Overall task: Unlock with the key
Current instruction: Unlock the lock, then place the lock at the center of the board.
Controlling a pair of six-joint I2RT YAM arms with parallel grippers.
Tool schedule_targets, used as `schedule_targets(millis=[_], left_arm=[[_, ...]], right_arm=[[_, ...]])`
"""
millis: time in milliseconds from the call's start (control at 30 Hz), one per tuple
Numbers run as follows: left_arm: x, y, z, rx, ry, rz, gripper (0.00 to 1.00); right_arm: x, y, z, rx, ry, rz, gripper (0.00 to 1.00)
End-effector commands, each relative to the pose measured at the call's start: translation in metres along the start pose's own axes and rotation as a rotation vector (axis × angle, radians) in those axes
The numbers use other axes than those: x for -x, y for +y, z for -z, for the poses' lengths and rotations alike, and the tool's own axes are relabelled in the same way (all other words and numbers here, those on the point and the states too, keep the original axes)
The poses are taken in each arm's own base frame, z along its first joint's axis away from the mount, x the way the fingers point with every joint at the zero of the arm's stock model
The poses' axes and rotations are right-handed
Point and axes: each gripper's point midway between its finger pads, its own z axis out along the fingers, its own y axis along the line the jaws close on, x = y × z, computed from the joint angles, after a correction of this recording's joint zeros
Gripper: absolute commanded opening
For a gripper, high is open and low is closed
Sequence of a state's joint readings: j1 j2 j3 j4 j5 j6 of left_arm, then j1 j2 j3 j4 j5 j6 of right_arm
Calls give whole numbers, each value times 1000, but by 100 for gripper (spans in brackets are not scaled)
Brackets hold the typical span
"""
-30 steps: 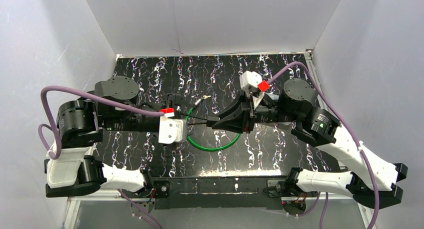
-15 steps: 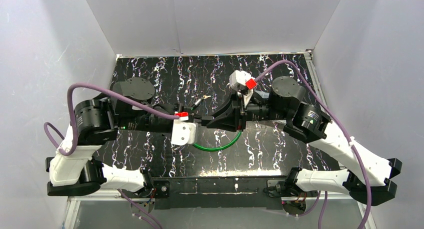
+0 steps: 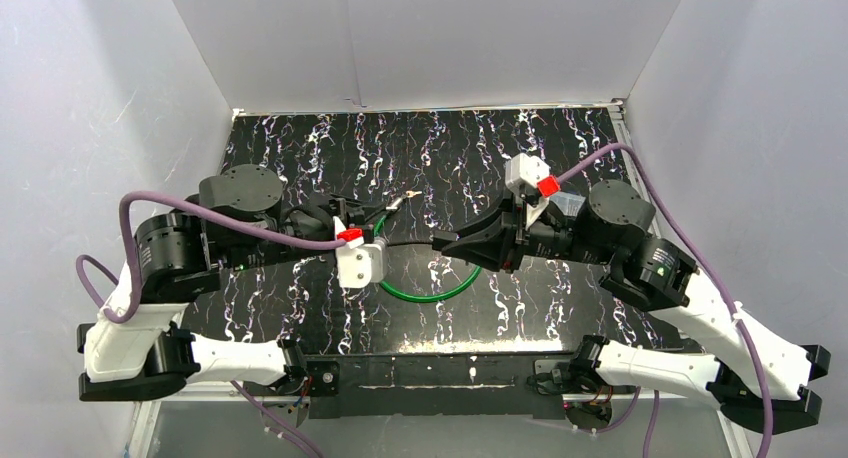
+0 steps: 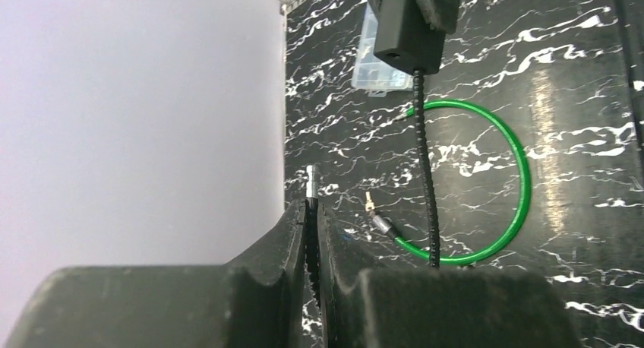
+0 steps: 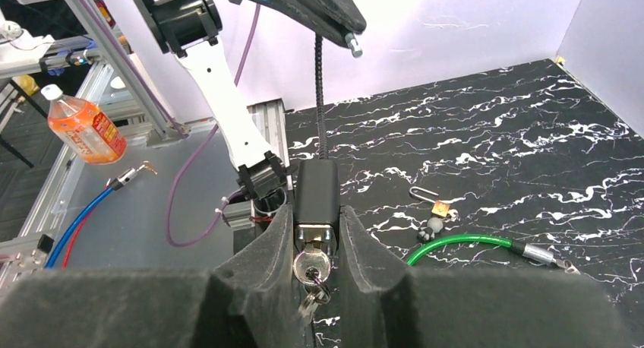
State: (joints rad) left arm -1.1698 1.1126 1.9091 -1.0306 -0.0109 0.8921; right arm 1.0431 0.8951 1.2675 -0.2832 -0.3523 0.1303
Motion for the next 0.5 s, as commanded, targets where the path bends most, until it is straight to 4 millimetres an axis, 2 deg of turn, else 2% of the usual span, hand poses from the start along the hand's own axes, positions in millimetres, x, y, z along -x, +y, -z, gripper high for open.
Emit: schedule_targets(millis=[0,33,67,100,133,167,200,300,400,467], left_arm=[[-10,7,3,45,50,-38,0],[-10,8,2,50,46,-37,0],[-9,11,3,66,42,-34,11],[-4,30,4,171,26,-2,67],[-3,35,4,190,26,-7,75],[-2,40,5,207,29,-13,90],[0,46,6,228,30,-11,97],[5,59,10,286,21,8,98],[9,86,20,429,10,90,98],[6,95,25,467,37,124,98]], right_arm=[[38,-2,1,-30,-124,37,1],[38,-4,0,-39,-126,39,1],[36,-6,0,-44,-122,36,1],[22,-12,-8,-60,-66,6,1],[13,-14,-11,-64,-35,-13,1],[7,-15,-13,-64,-20,-28,1],[0,-17,-15,-67,-5,-43,1],[-18,-21,-16,-84,29,-84,1],[-34,-25,-15,-114,63,-120,1],[-43,-30,-14,-141,84,-136,1]])
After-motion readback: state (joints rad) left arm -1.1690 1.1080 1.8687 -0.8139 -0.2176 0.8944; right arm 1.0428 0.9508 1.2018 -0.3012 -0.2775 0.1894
